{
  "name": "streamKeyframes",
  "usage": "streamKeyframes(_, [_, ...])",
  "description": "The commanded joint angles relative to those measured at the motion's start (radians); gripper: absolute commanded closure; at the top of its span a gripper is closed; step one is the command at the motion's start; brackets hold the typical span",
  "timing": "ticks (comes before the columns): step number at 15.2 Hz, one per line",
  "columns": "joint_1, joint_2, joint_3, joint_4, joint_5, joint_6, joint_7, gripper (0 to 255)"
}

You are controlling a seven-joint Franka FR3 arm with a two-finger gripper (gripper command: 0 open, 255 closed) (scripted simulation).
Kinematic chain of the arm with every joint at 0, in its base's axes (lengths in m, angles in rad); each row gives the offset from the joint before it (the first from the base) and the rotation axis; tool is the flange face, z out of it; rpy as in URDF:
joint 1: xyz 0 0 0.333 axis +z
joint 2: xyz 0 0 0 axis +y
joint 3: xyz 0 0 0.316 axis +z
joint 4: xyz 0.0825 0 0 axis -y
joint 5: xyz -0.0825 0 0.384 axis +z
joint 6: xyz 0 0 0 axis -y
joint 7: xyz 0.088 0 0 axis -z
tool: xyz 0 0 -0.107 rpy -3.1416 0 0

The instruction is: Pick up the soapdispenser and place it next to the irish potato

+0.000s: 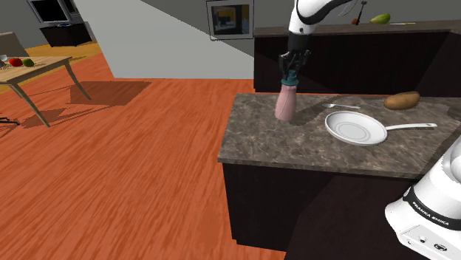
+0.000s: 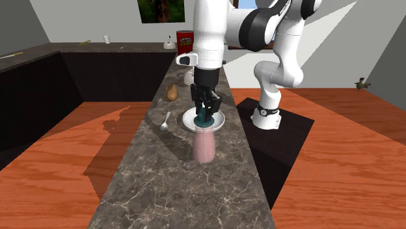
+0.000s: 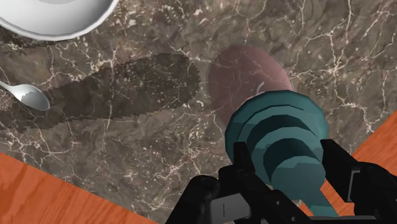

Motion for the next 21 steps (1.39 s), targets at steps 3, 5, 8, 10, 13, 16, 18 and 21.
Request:
streamKeyframes(3, [0.000, -0.008, 0.000, 0.045, 0.000, -0.053, 0.000, 255])
streamKeyframes(5, [0.000, -0.011, 0.000, 0.068, -0.001, -0.080, 0.000, 255])
streamKeyframes(8, [0.000, -0.015, 0.000, 0.105, -0.001, -0.120, 0.001, 255])
streamKeyframes(10, [0.000, -0.016, 0.000, 0.131, -0.001, -0.147, 0.001, 255])
streamKeyframes(13, [0.000, -0.016, 0.000, 0.171, -0.001, -0.187, 0.001, 255])
streamKeyframes(16, [0.000, -0.014, 0.000, 0.213, -0.001, -0.227, 0.002, 255])
streamKeyframes(18, [0.000, -0.012, 0.000, 0.243, -0.001, -0.255, 0.002, 255])
streamKeyframes(21, [0.000, -0.006, 0.000, 0.290, -0.001, -0.296, 0.002, 255])
